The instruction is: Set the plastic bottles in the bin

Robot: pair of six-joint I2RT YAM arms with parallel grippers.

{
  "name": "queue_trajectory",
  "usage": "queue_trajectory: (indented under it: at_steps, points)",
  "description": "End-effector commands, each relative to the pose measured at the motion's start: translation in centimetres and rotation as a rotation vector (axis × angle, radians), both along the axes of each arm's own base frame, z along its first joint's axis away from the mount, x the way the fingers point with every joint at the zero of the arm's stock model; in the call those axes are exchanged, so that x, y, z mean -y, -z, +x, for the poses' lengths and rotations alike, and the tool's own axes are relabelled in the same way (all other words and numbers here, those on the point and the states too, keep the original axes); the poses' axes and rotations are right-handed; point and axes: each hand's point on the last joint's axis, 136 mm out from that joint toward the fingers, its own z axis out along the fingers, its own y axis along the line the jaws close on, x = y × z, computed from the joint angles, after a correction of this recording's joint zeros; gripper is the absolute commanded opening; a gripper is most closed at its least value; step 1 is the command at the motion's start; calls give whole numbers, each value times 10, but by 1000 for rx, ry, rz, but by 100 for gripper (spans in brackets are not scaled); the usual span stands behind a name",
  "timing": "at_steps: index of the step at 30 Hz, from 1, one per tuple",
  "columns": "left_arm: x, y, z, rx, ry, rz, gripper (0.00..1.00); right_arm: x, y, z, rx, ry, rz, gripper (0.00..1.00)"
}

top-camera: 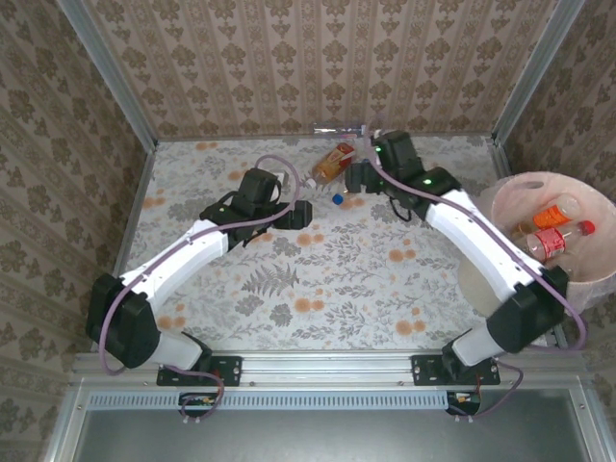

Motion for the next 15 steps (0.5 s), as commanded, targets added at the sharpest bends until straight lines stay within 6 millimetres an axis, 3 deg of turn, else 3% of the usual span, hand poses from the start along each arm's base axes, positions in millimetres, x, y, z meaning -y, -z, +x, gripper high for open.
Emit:
queue_trajectory:
  at_steps: [1,7,15]
  points:
    - [-9,-2,7,-15,-62,18,100,-9,13,29,43,72,50,100]
    - [-13,6,10,-42,-84,22,100,-27,68,68,-34,156,95,100]
    - [-18,8,13,-54,-103,29,100,-15,127,117,-137,412,12,100]
